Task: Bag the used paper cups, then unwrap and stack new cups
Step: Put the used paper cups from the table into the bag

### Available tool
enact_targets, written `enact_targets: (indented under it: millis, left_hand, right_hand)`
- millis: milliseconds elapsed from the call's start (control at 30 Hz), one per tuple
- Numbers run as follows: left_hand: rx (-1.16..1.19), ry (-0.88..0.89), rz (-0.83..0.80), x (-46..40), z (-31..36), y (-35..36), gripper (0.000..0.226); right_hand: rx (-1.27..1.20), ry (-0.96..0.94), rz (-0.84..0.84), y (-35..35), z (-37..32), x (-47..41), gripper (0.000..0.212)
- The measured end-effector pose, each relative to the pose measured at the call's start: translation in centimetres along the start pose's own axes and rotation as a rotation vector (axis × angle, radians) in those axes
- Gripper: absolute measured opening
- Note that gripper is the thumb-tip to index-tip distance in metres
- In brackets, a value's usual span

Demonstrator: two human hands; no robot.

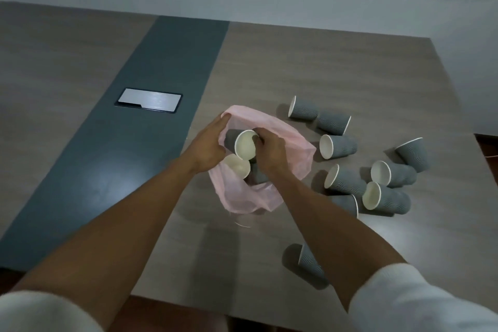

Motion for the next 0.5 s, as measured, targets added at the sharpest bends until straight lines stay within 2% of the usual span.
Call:
enact_targets:
  millis: [100, 200, 267, 333, 500]
  left_hand:
    - [0.048, 0.029, -0.027, -0.4, -0.5, 0.0, 0.088]
    - [0.045, 0.05, -0.045, -0.6, -1.0, 0.3, 0.091]
    - [0.032, 0.052, -0.059, -1.1, -1.2, 0.5, 0.09]
    - [0.011, 0.07, -0.052, -1.9, -1.4, 0.8, 0.087]
    - [-0.157, 0.054, -0.026, -3.7, -1.6, 1.2, 0.069]
  right_hand:
    - [0.345, -0.075, -0.039, 3.0, -0.9, -1.3, 0.022]
    - [0.585, -0.048, -0.16, 4.6, -1.2, -2.4, 0.021]
    - [0.625, -0.011, -0.179, 4.5, -1.1, -2.8, 0.023]
    - [0.565, 0.043, -0.142, 3.5, -0.9, -2.8, 0.022]
    - [0.509, 0.02, 0.125, -4.2, -0.9, 0.2, 0.022]
Point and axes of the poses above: each hand's wrist, its own x-axis away from the middle knuckle, its own y-axis out of the palm, z = x × y, the point moved 8 cm from there along -x, towards the middle knuckle, and after that the axes turned 3 degrees about -y, right-handed, at the moved point
